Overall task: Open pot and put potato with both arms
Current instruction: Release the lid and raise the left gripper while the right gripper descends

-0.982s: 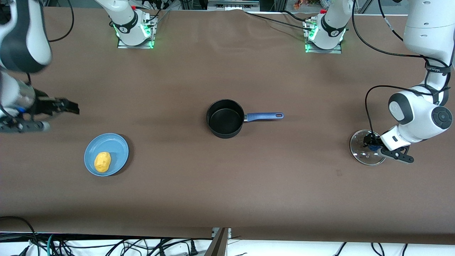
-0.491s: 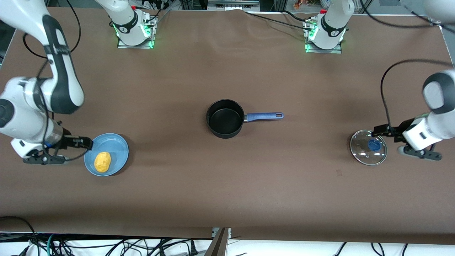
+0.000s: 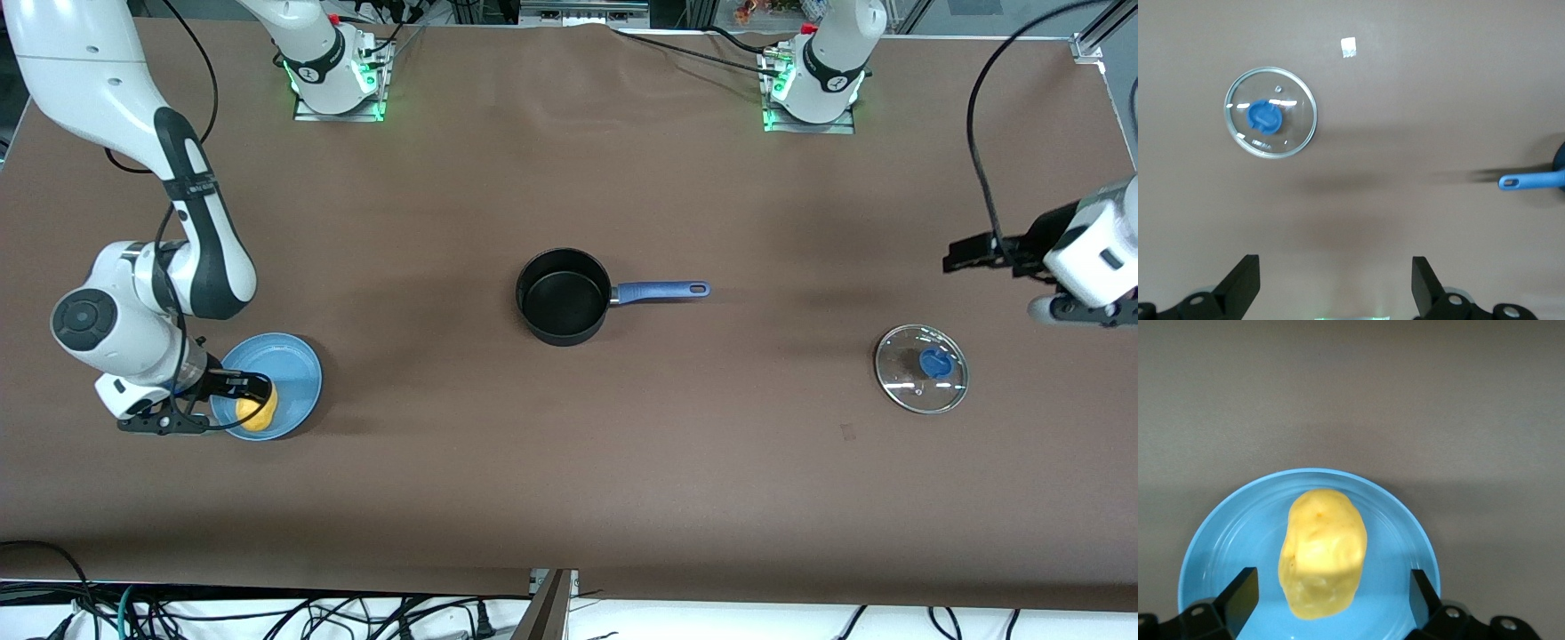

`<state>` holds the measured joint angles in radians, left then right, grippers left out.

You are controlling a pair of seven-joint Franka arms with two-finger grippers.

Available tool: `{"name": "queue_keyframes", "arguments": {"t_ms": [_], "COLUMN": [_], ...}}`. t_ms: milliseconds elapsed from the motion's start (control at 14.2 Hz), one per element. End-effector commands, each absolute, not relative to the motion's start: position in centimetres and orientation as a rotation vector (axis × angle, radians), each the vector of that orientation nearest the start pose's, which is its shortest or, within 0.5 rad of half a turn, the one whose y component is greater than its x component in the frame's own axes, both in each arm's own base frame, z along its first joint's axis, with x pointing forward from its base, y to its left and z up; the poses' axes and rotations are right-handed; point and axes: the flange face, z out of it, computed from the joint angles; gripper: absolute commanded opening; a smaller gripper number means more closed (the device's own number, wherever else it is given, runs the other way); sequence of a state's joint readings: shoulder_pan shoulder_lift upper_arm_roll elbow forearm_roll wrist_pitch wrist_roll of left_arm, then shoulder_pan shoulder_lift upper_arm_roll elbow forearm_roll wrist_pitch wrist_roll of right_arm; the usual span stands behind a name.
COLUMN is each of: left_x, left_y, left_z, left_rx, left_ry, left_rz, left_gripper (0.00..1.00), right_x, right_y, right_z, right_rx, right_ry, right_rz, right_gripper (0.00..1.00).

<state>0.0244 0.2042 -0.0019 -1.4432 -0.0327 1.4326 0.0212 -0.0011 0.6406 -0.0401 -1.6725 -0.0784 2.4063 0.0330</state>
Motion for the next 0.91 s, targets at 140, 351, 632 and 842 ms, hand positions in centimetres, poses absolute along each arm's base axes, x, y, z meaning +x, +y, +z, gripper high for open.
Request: {"name": "queue_keyframes", "arguments": {"t_ms": [140,351,632,842], "left_x": [59.8,60.1,60.2,60.2], "left_y": [0.0,-0.3,-0.2,-0.7], "left_z": [56.5,56.0,56.5,56.6], "left_rx": [-3.127,-3.125,-3.131,-3.130], "left_ry": [-0.045,-0.041,-0.040,-0.040], "left_rz": [0.366,0.376,0.359,0.357], "left_gripper": [1.00,1.00,1.00,1.00], "right_x": [69.5,69.5,69.3,69.6], "right_y": [-2.2,-2.2,-2.0,0.4], "right_z": [22.1,21.3,20.4,23.0], "right_rx": [-3.199,-3.201,-3.206,-3.206], "right_ry": [0.017,0.006,-0.018,-0.067], "right_rz": [-0.179,-0.171,-0.144,-0.151], "right_gripper": [1.00,0.85,0.17,0.15]}}
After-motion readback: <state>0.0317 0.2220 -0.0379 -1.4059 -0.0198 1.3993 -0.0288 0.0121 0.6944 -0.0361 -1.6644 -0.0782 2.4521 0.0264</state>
